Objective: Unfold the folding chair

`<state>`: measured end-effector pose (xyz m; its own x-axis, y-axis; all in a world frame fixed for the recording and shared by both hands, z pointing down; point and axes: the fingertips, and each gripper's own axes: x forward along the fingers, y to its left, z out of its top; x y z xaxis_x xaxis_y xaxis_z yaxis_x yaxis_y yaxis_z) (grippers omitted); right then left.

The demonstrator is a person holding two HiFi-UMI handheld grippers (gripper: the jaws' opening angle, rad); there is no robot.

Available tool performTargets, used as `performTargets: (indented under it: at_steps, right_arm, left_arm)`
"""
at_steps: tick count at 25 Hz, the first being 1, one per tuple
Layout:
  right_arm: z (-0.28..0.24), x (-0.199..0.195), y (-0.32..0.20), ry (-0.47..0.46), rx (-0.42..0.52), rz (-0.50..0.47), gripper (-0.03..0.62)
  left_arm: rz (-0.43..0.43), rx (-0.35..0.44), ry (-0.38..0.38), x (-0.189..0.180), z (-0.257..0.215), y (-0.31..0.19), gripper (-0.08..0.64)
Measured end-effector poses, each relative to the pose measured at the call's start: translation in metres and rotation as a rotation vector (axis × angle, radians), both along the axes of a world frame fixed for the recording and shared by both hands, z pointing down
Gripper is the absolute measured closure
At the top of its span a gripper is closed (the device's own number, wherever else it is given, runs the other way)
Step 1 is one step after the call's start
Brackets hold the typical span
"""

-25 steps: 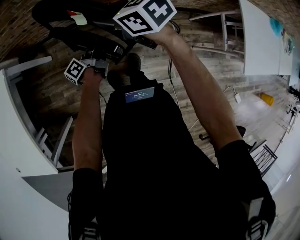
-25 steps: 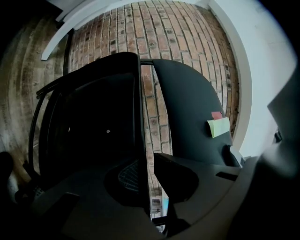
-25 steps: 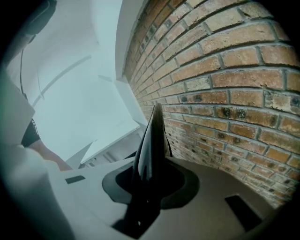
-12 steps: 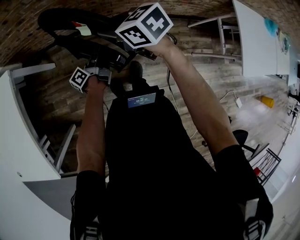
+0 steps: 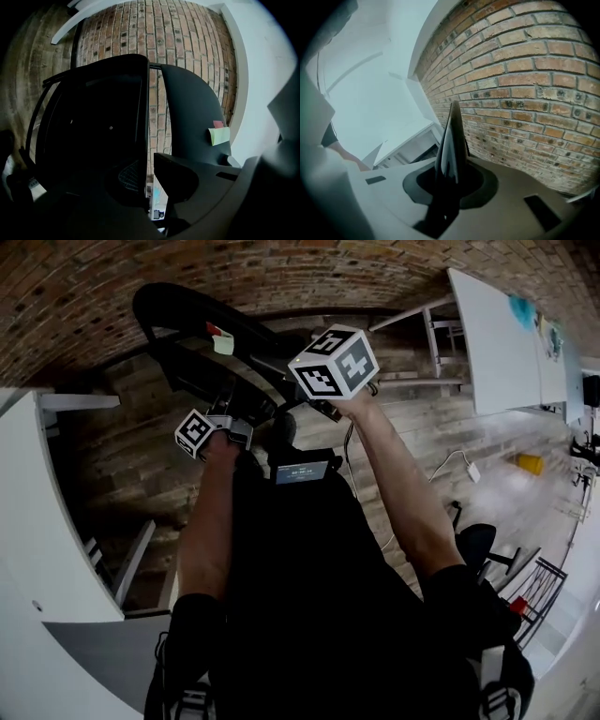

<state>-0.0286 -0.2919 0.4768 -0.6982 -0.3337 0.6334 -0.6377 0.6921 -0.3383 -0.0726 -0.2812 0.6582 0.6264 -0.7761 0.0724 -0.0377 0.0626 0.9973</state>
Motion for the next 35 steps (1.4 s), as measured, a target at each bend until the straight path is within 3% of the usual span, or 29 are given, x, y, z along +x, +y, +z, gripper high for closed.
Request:
performTargets:
  at_steps: [21,35]
  right_arm:
    - [0.020,0.127,0.122,0.019,-0.039,0.217,0.520]
    - [0.026,0.176,0.218,0.011,-0.060,0.430,0.522]
  left_arm:
    - [0.118,-0.039,-0.073,0.112,0.016,0.113,0.509]
    - [0.322,-0.050,-0.092,0.158,0.020,0.198,0.509]
